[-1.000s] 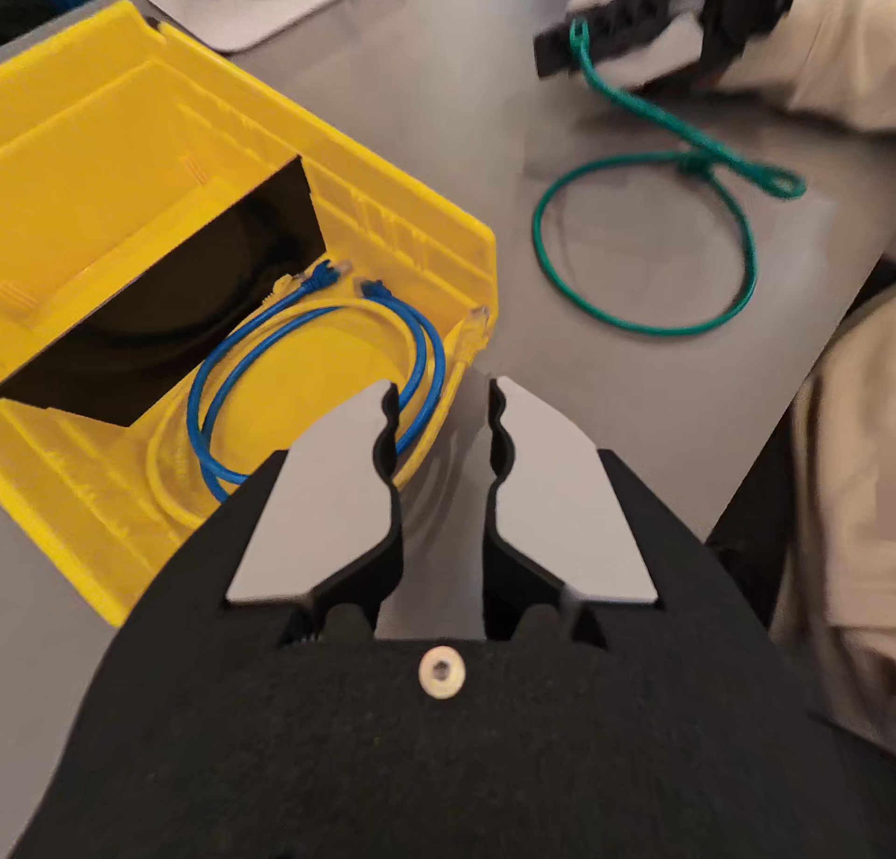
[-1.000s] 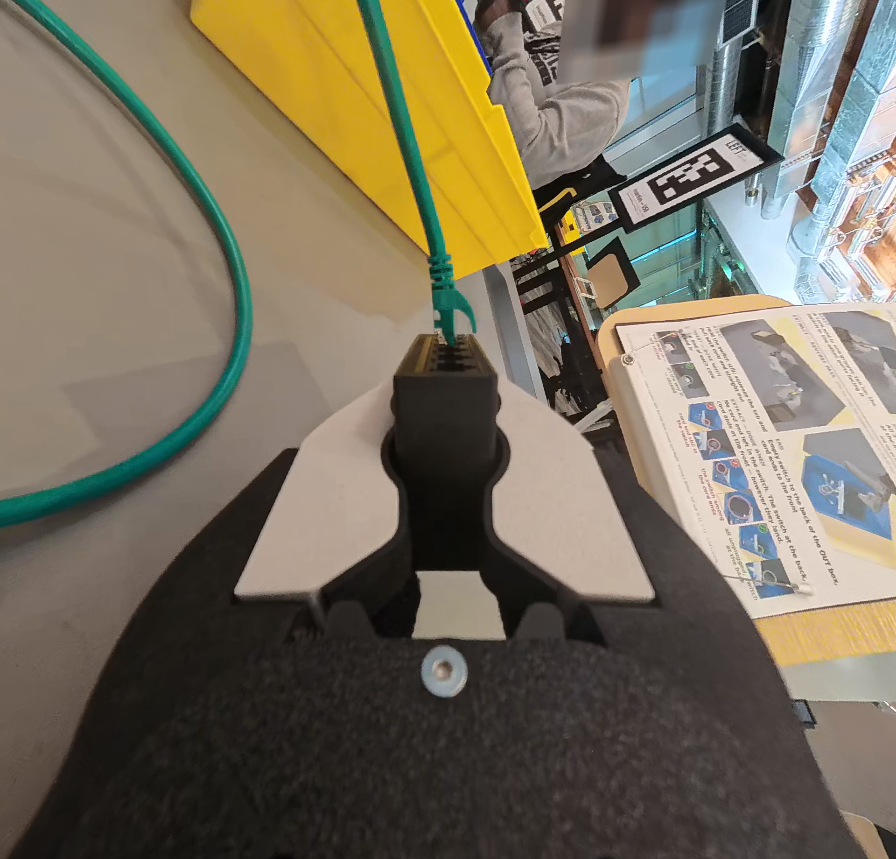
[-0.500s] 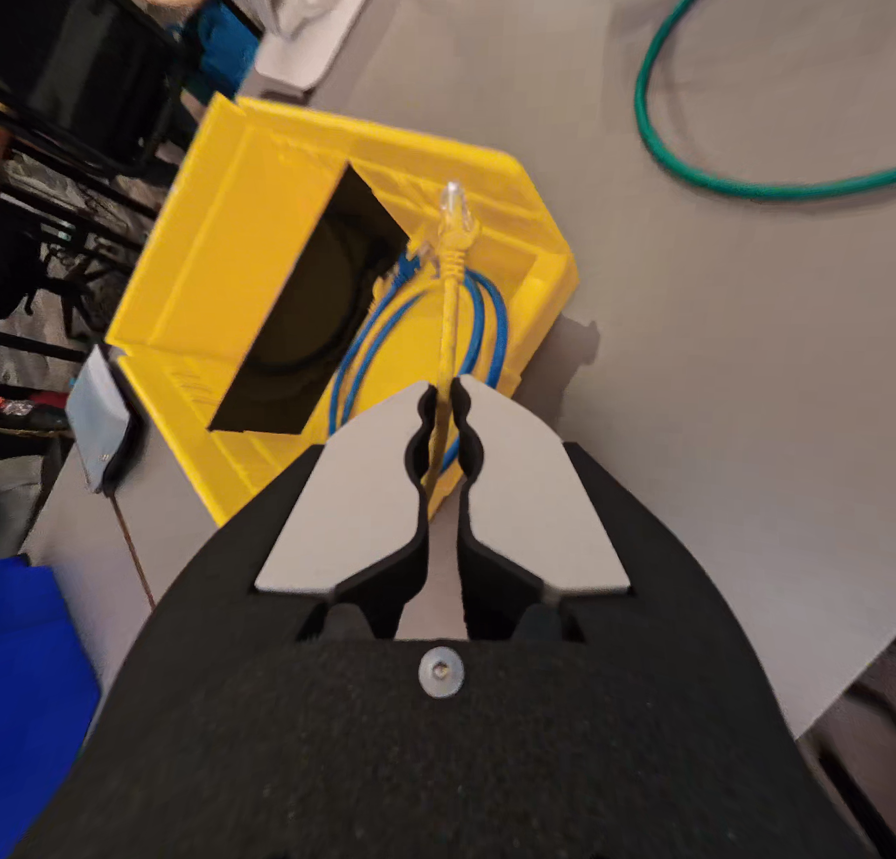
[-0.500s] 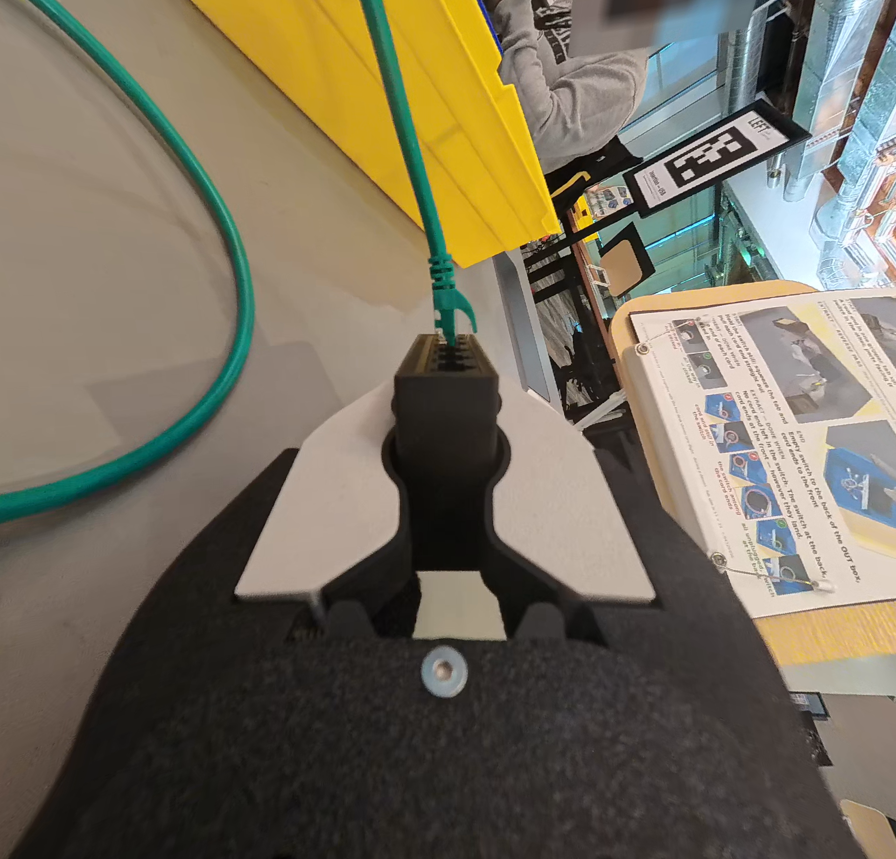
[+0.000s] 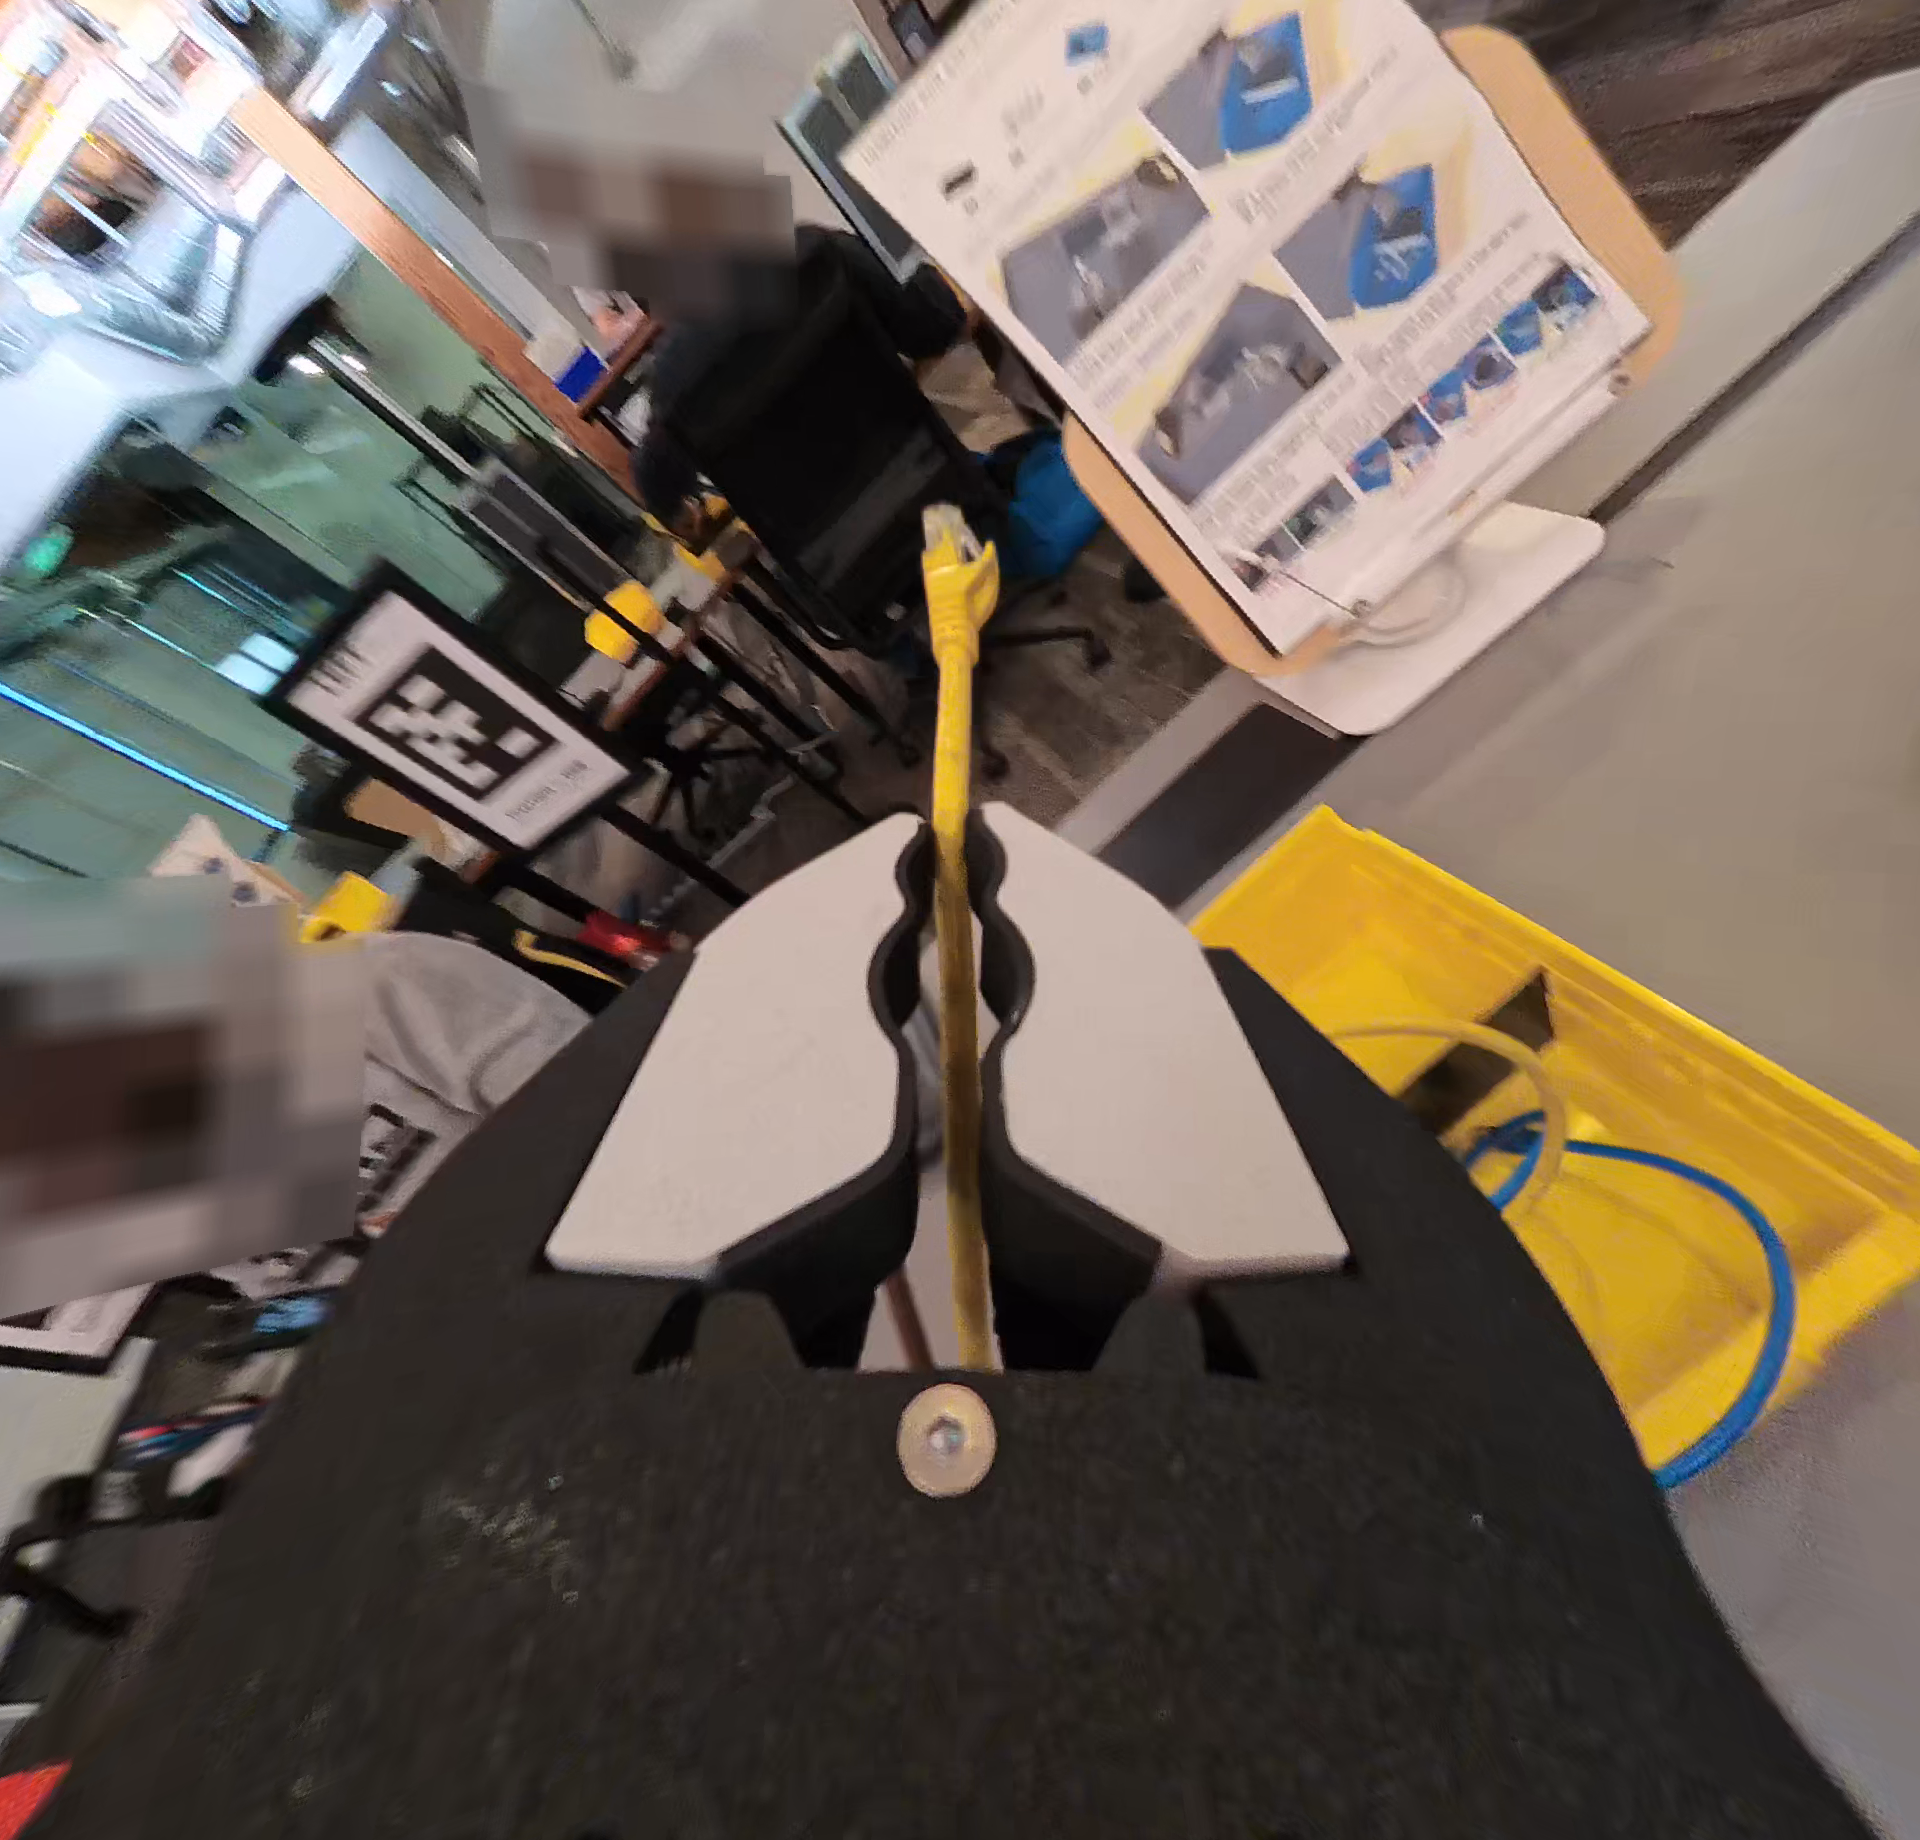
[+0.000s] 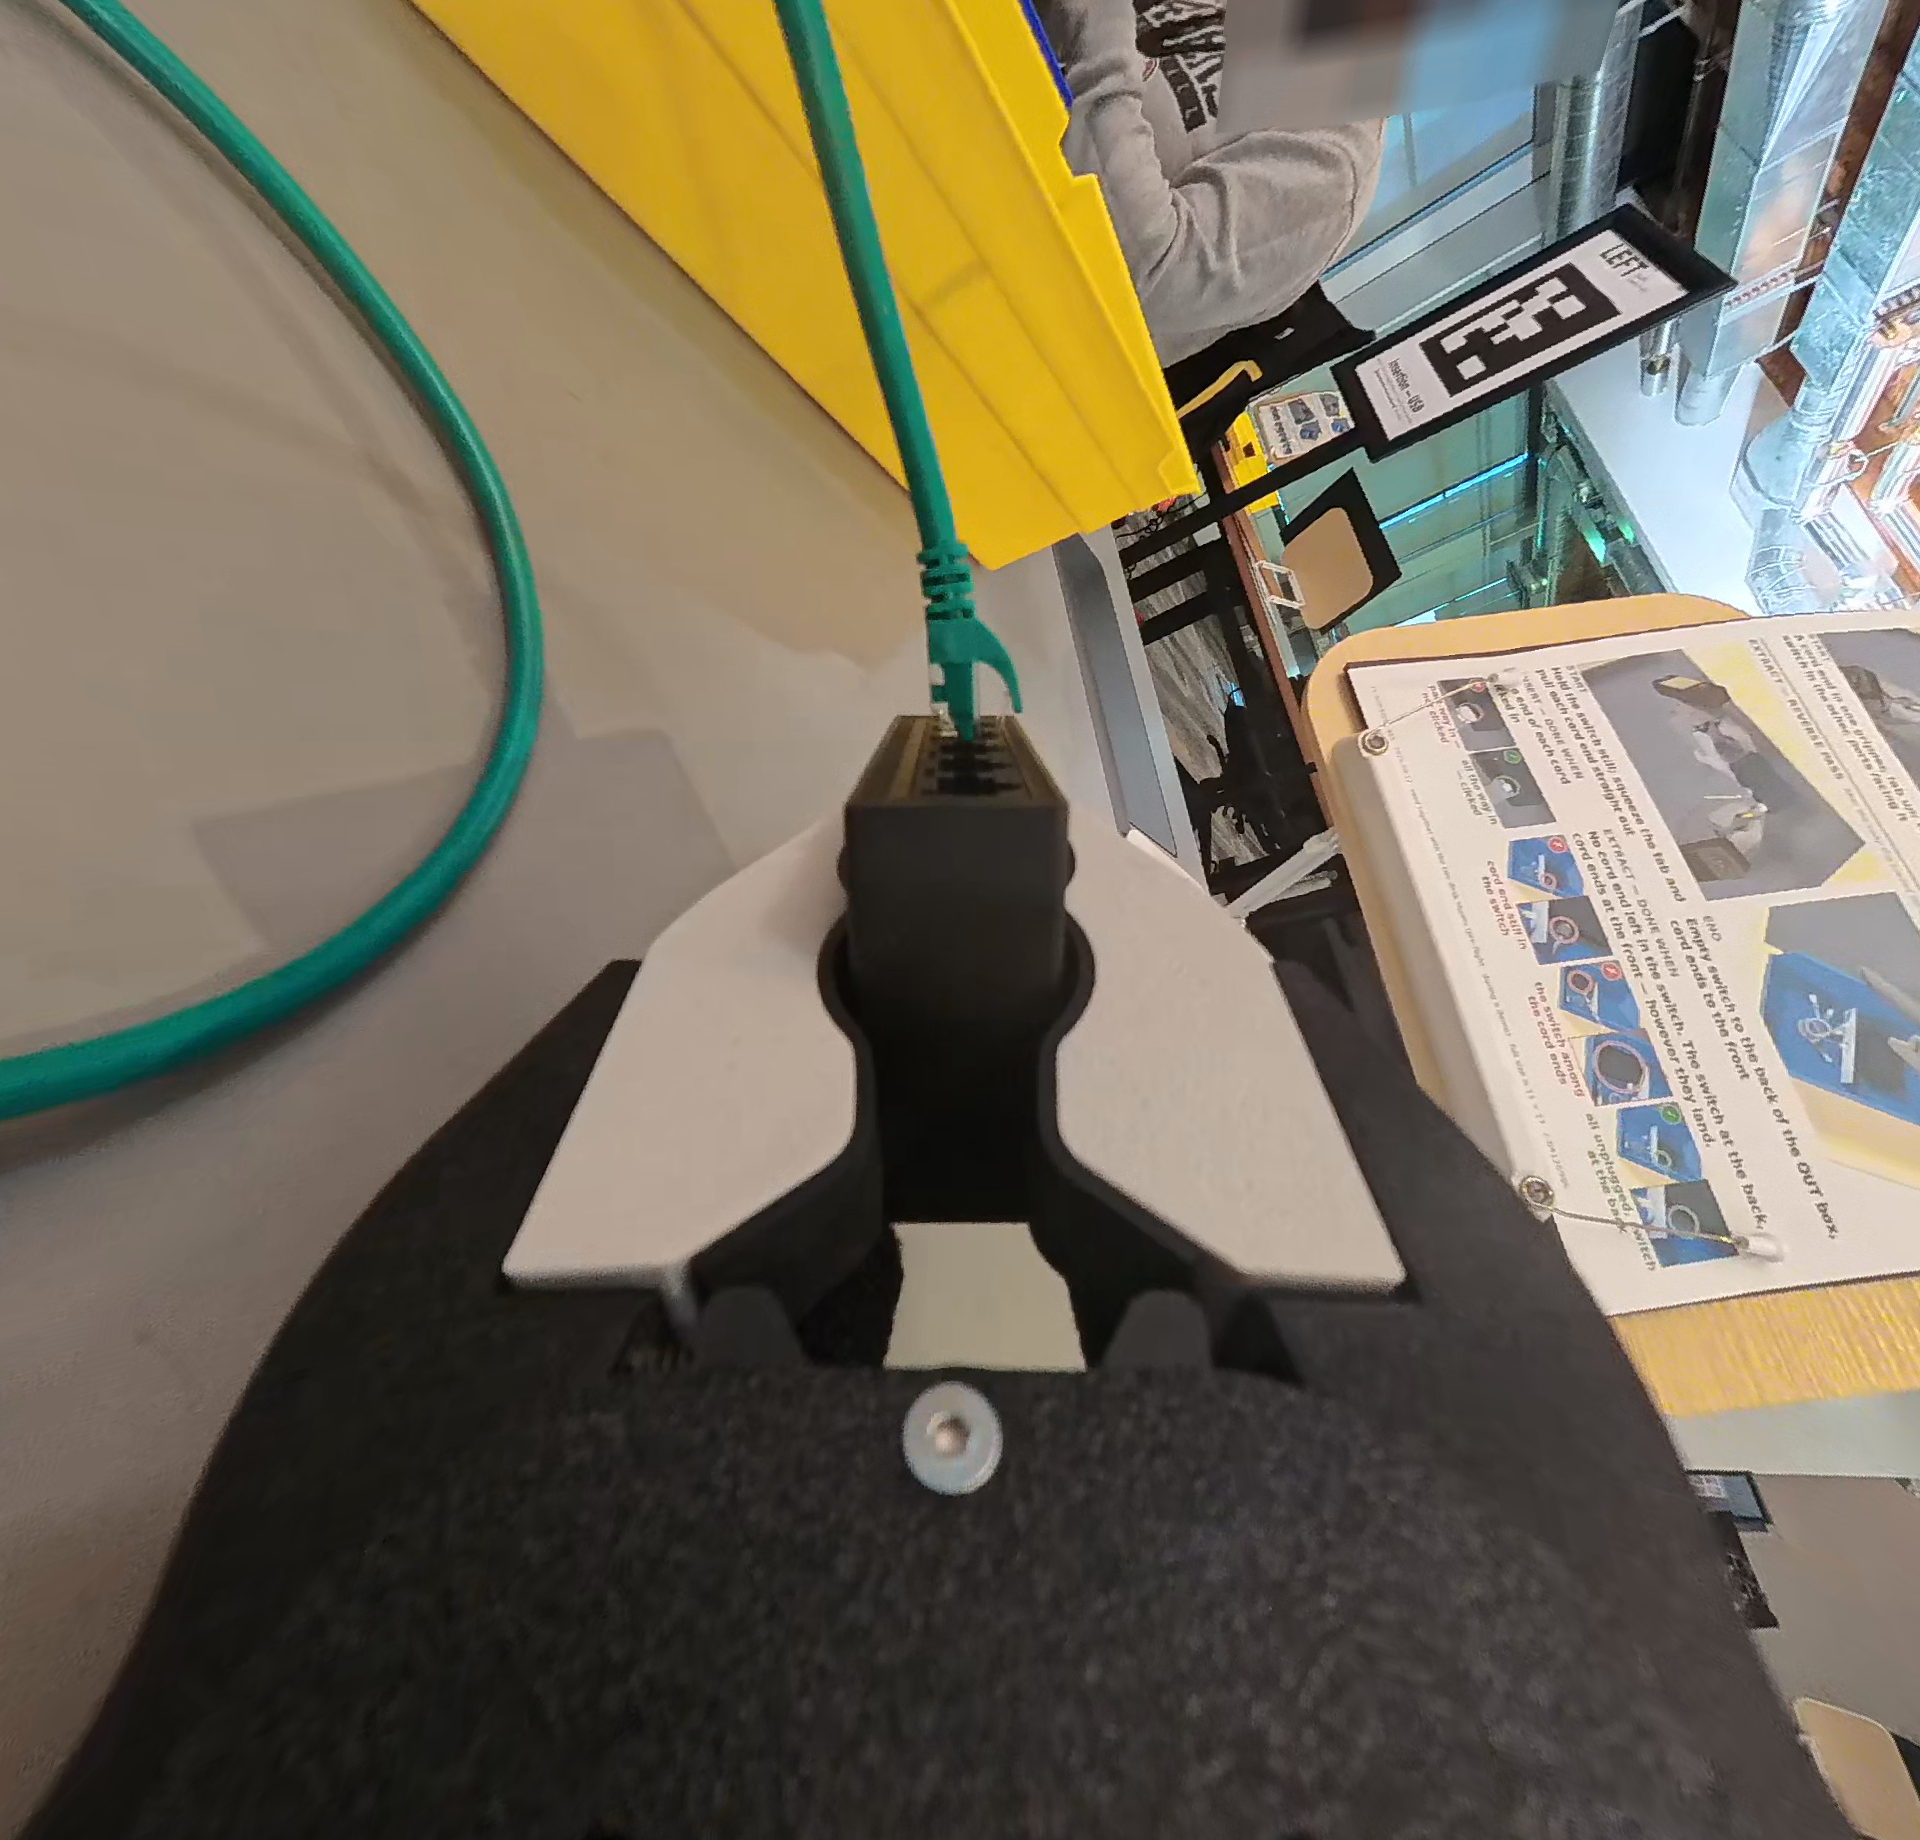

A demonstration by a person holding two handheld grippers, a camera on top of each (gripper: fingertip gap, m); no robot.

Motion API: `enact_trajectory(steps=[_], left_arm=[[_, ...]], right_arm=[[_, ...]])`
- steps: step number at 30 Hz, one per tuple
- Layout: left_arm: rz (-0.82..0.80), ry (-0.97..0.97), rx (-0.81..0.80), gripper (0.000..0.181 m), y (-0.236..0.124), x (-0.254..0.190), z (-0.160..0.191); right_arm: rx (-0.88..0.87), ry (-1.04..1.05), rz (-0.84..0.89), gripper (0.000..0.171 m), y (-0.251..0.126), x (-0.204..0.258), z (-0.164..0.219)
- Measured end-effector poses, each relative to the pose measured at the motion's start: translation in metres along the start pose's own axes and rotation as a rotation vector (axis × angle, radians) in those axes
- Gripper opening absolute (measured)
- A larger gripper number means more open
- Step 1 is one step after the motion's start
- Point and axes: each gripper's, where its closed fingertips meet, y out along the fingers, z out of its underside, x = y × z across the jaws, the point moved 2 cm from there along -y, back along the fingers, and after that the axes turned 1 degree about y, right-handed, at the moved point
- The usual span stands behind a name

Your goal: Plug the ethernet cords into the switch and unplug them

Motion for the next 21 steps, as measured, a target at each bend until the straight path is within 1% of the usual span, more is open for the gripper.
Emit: enact_trajectory(steps=[1, 4, 7, 10, 13, 15, 17, 19, 21], left_arm=[[-0.026, 0.028, -0.011, 0.005, -0.003, 0.008, -0.017], [-0.089, 0.067, -0.041, 0.005, -0.012, 0.025, -0.059], [-0.071, 0.067, -0.082, 0.005, -0.023, 0.024, -0.091], [0.059, -0.002, -0.153, 0.005, -0.037, -0.004, -0.117], [0.190, -0.070, -0.176, 0.005, -0.048, -0.052, -0.132], [0.290, -0.131, -0.156, 0.005, -0.054, -0.093, -0.133], [0.377, -0.212, -0.116, 0.005, -0.056, -0.136, -0.125], [0.490, -0.287, -0.073, 0.005, -0.051, -0.184, -0.109], [0.587, -0.349, -0.012, 0.005, -0.037, -0.230, -0.081]], right_arm=[[-0.001, 0.003, 0.000, 0.030, 0.000, 0.000, 0.000], [-0.001, 0.010, -0.002, 0.030, 0.000, -0.001, 0.000], [-0.005, 0.012, -0.005, 0.030, 0.000, 0.000, 0.000], [-0.004, 0.011, -0.006, 0.030, 0.000, 0.000, 0.000], [0.001, 0.012, 0.007, 0.030, -0.001, -0.002, 0.001], [0.000, 0.015, 0.021, 0.030, -0.003, -0.006, 0.003], [0.006, 0.003, 0.046, 0.030, -0.007, -0.012, 0.008], [0.017, -0.002, 0.076, 0.030, -0.011, -0.020, 0.015], [0.024, 0.001, 0.098, 0.030, -0.013, -0.025, 0.019]])
